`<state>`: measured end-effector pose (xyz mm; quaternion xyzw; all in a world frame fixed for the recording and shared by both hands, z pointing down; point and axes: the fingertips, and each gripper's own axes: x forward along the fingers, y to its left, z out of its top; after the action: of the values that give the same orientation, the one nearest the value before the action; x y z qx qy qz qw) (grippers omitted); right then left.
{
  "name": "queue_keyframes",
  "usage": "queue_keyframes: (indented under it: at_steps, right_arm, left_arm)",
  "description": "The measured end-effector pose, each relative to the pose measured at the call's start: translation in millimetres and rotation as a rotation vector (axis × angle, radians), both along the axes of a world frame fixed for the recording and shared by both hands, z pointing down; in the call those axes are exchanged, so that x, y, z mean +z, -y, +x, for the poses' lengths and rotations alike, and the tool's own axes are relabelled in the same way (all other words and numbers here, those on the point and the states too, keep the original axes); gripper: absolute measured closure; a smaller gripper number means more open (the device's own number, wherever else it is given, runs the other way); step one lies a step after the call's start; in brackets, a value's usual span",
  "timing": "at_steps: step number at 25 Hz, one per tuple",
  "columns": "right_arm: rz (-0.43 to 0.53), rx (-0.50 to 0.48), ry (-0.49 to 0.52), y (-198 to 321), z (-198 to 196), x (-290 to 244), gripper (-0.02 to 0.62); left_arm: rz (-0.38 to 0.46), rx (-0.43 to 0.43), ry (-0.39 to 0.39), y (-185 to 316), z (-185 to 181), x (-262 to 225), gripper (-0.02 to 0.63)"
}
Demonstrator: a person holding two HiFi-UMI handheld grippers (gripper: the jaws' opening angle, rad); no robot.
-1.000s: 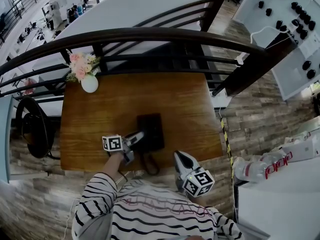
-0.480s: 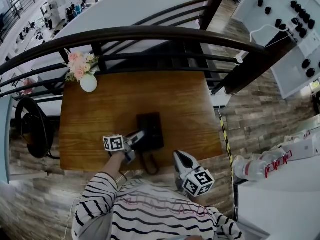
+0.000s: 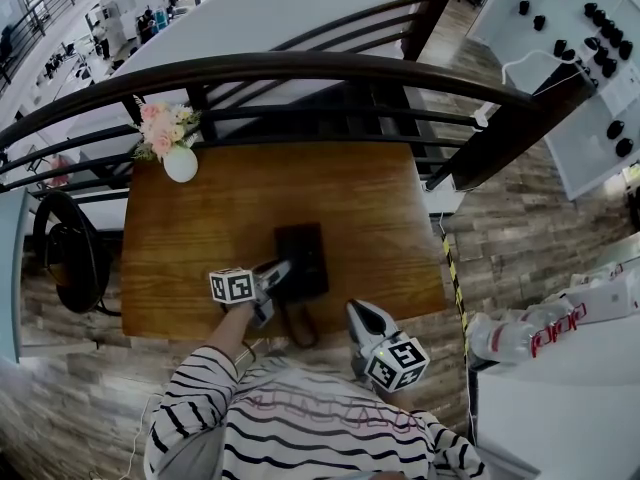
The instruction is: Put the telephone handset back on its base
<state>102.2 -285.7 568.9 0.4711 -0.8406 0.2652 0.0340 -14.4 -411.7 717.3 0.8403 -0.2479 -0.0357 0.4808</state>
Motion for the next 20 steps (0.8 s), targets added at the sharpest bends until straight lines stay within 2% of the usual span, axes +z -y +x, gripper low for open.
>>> queue_keyframes:
  at_steps: [4, 12, 20]
  right_arm:
    - [0.004, -0.007, 0.002, -3.9, 0.2, -2.6, 0.595]
    - [0.013, -0.025, 0.001, -12.7, 2.1, -4.6, 0.595]
    - [0.029, -0.064, 0.005, -24.1, -2.0, -10.3, 0.595]
  left_arm:
    - [-0.003, -0.007, 0.034, -4.2, -2.4, -1.5, 0.468]
    - [0.006, -0.047, 0.054, -15.6, -18.1, -1.7, 0.468]
    - [0.056, -0.072, 0.036, -35.9, -23.2, -31.5, 0.468]
